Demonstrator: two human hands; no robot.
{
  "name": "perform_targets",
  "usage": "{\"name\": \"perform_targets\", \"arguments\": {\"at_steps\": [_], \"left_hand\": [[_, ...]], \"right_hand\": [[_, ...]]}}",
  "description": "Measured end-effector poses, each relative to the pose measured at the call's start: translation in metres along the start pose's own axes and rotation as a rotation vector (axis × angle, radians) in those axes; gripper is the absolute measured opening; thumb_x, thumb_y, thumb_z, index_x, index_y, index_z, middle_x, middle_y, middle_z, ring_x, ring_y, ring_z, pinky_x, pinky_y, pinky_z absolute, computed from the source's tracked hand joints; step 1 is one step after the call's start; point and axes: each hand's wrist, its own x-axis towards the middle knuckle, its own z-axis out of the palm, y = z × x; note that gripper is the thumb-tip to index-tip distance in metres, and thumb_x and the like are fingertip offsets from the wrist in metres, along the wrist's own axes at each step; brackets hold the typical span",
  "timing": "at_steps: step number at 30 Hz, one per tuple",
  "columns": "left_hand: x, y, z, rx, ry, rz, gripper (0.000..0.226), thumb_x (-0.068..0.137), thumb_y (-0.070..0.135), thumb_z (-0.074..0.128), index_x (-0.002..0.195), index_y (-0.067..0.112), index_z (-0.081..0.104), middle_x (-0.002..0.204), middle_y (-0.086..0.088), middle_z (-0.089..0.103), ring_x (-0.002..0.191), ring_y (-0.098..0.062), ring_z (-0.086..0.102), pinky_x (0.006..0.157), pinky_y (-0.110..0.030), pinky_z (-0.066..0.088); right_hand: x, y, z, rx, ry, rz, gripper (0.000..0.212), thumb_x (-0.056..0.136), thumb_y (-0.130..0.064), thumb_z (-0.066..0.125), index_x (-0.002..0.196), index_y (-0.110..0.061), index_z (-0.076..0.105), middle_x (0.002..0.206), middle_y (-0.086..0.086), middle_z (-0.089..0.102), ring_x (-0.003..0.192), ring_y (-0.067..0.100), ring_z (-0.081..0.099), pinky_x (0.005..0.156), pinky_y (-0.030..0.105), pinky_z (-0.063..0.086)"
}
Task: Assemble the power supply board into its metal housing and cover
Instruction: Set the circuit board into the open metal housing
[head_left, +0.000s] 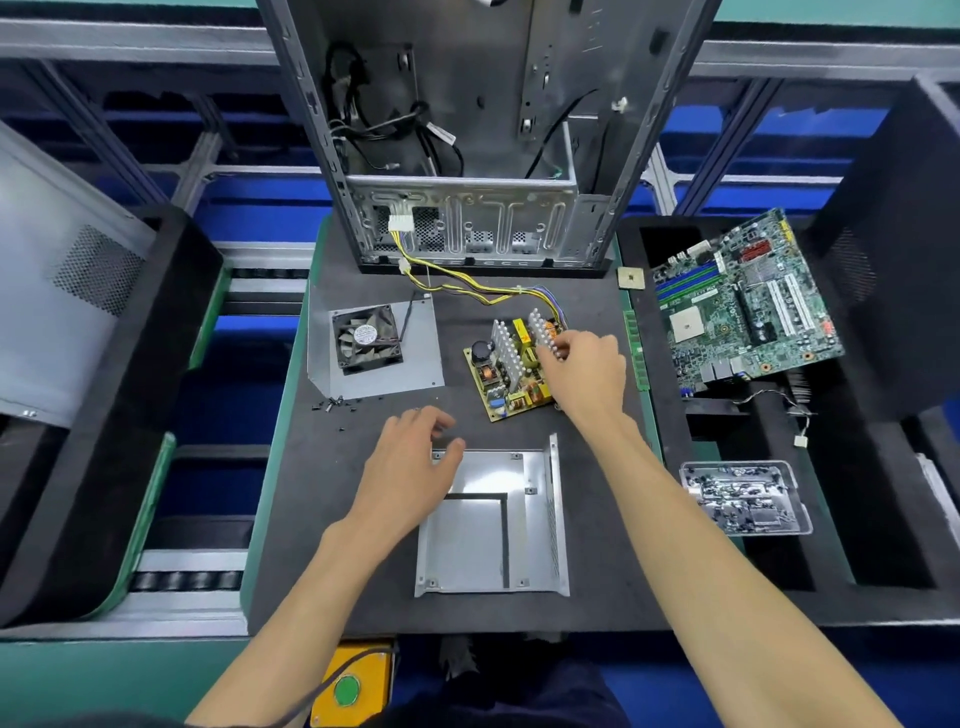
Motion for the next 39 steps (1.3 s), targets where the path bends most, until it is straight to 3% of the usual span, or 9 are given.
{"name": "perform_targets", "arguments": {"at_steps": [6, 14, 19, 21, 24, 26, 31, 36, 39], "left_hand": [[0.007, 0.001, 0.001, 0.026, -0.021, -0.001, 0.017, 0.098, 0.033, 0.058, 0.113, 0.026, 0.061, 0.104, 0.012, 0.058, 0.108, -0.01, 0.048, 0.087, -0.032, 0.048], [0.016, 0.001, 0.001, -0.009, 0.032, -0.008, 0.013, 0.099, 0.036, 0.053, 0.11, 0.03, 0.058, 0.099, 0.015, 0.058, 0.097, -0.008, 0.055, 0.079, -0.03, 0.048], [0.022, 0.016, -0.002, -0.233, 0.109, -0.014, 0.012, 0.1, 0.04, 0.053, 0.107, 0.033, 0.059, 0.094, 0.016, 0.063, 0.091, 0.002, 0.057, 0.075, -0.021, 0.046], [0.028, 0.028, -0.007, -0.373, 0.104, -0.05, 0.013, 0.102, 0.041, 0.05, 0.108, 0.035, 0.06, 0.097, 0.016, 0.067, 0.092, 0.007, 0.058, 0.075, -0.019, 0.043], [0.035, 0.044, -0.017, -0.558, 0.129, -0.08, 0.017, 0.105, 0.041, 0.043, 0.103, 0.038, 0.059, 0.102, 0.012, 0.07, 0.098, 0.0, 0.063, 0.086, -0.03, 0.049], [0.037, 0.053, -0.026, -0.622, 0.177, -0.072, 0.022, 0.103, 0.043, 0.039, 0.102, 0.037, 0.061, 0.1, 0.012, 0.07, 0.098, -0.006, 0.065, 0.091, -0.037, 0.052], [0.034, 0.064, -0.049, -0.716, 0.311, -0.011, 0.035, 0.094, 0.052, 0.044, 0.111, 0.028, 0.064, 0.101, 0.016, 0.066, 0.092, -0.002, 0.062, 0.088, -0.035, 0.054], [0.023, 0.06, -0.065, -0.578, 0.592, 0.101, 0.013, 0.096, 0.025, 0.06, 0.093, 0.015, 0.052, 0.086, 0.009, 0.059, 0.074, -0.005, 0.053, 0.07, -0.013, 0.042], [0.014, 0.056, -0.079, -0.457, 0.754, 0.224, 0.013, 0.094, 0.021, 0.059, 0.099, 0.015, 0.049, 0.098, -0.009, 0.052, 0.087, -0.018, 0.05, 0.077, -0.02, 0.04]], "right_hand": [[0.003, 0.0, 0.006, -0.082, 0.071, -0.033, 0.031, 0.101, -0.035, 0.061, 0.106, -0.01, 0.078, 0.09, 0.017, 0.07, 0.104, 0.037, 0.055, 0.082, 0.042, 0.036], [-0.01, 0.017, 0.001, 0.067, 0.15, -0.089, 0.034, 0.103, -0.039, 0.059, 0.105, -0.012, 0.079, 0.087, 0.01, 0.071, 0.104, 0.031, 0.056, 0.086, 0.043, 0.04], [-0.015, 0.01, -0.017, 0.19, 0.243, -0.199, 0.029, 0.101, -0.034, 0.063, 0.091, -0.01, 0.075, 0.075, -0.002, 0.055, 0.093, 0.029, 0.055, 0.077, 0.046, 0.048], [-0.015, 0.003, -0.024, 0.272, 0.291, -0.244, 0.024, 0.099, -0.029, 0.067, 0.093, -0.008, 0.076, 0.076, 0.0, 0.06, 0.09, 0.027, 0.055, 0.077, 0.046, 0.049], [-0.016, -0.007, -0.035, 0.351, 0.323, -0.332, 0.021, 0.099, -0.026, 0.067, 0.091, -0.009, 0.075, 0.075, -0.003, 0.062, 0.087, 0.022, 0.053, 0.078, 0.044, 0.048], [-0.018, -0.012, -0.041, 0.385, 0.339, -0.39, 0.02, 0.099, -0.025, 0.067, 0.091, -0.008, 0.075, 0.076, -0.002, 0.063, 0.086, 0.021, 0.053, 0.079, 0.043, 0.048], [-0.023, -0.021, -0.054, 0.461, 0.383, -0.55, 0.016, 0.097, -0.02, 0.07, 0.099, -0.005, 0.076, 0.084, -0.004, 0.066, 0.089, 0.016, 0.05, 0.079, 0.042, 0.049], [-0.028, -0.033, -0.069, 0.496, 0.392, -0.677, 0.013, 0.095, -0.014, 0.072, 0.096, -0.002, 0.075, 0.085, -0.004, 0.062, 0.09, 0.015, 0.048, 0.078, 0.041, 0.048], [-0.029, -0.041, -0.08, 0.47, 0.338, -0.778, 0.015, 0.094, -0.015, 0.073, 0.098, -0.001, 0.075, 0.087, -0.004, 0.063, 0.092, 0.015, 0.047, 0.081, 0.046, 0.048]]}}
